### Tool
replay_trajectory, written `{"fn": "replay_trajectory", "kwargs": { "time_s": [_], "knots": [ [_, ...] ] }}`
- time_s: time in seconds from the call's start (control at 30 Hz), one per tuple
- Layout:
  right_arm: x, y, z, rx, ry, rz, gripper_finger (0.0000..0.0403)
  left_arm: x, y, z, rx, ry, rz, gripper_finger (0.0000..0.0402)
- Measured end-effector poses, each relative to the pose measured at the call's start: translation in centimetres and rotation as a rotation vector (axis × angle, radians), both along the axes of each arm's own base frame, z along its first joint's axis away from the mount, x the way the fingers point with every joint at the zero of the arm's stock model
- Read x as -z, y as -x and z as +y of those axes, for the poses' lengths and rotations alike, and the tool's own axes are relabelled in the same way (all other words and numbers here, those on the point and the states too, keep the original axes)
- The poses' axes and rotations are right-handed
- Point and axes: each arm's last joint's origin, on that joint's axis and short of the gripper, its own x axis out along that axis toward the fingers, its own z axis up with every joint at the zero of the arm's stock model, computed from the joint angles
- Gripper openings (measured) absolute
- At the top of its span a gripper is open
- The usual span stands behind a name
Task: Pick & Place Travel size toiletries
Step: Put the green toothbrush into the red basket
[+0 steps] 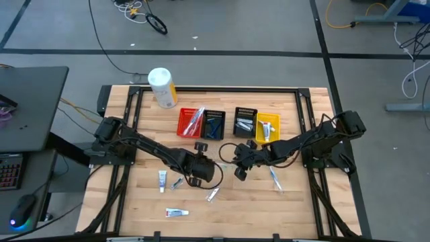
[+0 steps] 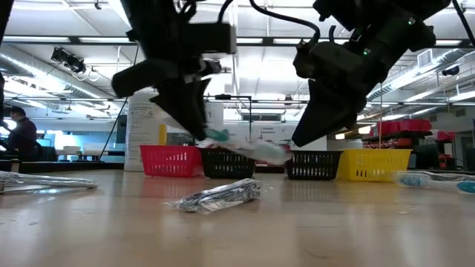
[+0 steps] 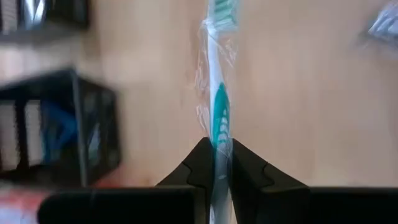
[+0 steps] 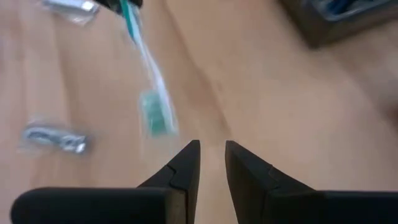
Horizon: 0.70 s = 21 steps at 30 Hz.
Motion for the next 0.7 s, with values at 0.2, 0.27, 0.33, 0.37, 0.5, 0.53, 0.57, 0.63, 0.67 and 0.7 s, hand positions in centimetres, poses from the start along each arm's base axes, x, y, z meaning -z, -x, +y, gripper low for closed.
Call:
{"fn": "replay_trajectory", "kwargs": {
  "time_s": [0.2, 0.27, 0.33, 0.37, 0.5, 0.53, 0.57, 0.63, 0.67, 0.7],
  "knots": [
    [0.5, 0.4, -0.4, 0.075, 0.068, -0.028, 0.0081, -0.2, 2.2, 1.3, -0.299, -0.166, 0.028, 0.0032],
    [0.6, 0.4, -0.4, 0.083, 0.057, -0.034, 0.0081, -0.3, 2.6, 1.5, -0.368, -0.189, 0.014, 0.0036],
    [0.6, 0.3, -0.4, 0.087, 0.051, -0.044, 0.0081, -0.4, 2.7, 1.4, -0.399, -0.229, -0.021, 0.0037],
    [0.6, 0.3, -0.4, 0.088, 0.05, -0.046, 0.0081, -0.5, 2.8, 1.4, -0.416, -0.261, -0.043, 0.0037],
    [0.5, 0.3, -0.3, 0.088, 0.048, -0.055, 0.0081, -0.8, 3.1, 2.0, -0.508, -0.357, -0.135, 0.0035],
    [0.5, 0.2, -0.3, 0.088, 0.046, -0.061, 0.0081, -0.8, 3.0, 2.3, -0.539, -0.365, -0.161, 0.0035],
    [0.4, 0.2, -0.3, 0.088, 0.044, -0.068, 0.0081, -0.9, 3.0, 2.7, -0.57, -0.376, -0.188, 0.0035],
    [0.3, 0.1, -0.3, 0.089, 0.04, -0.082, 0.0081, -1.3, 3.1, 3.4, -0.621, -0.385, -0.219, 0.0037],
    [0.3, 0.0, -0.3, 0.089, 0.038, -0.087, 0.0081, -1.7, 3.3, 3.7, -0.642, -0.381, -0.233, 0.0037],
    [0.3, 0.0, -0.3, 0.089, 0.037, -0.091, 0.0081, -2.2, 3.4, 4.0, -0.659, -0.369, -0.249, 0.0038]
  ]
}}
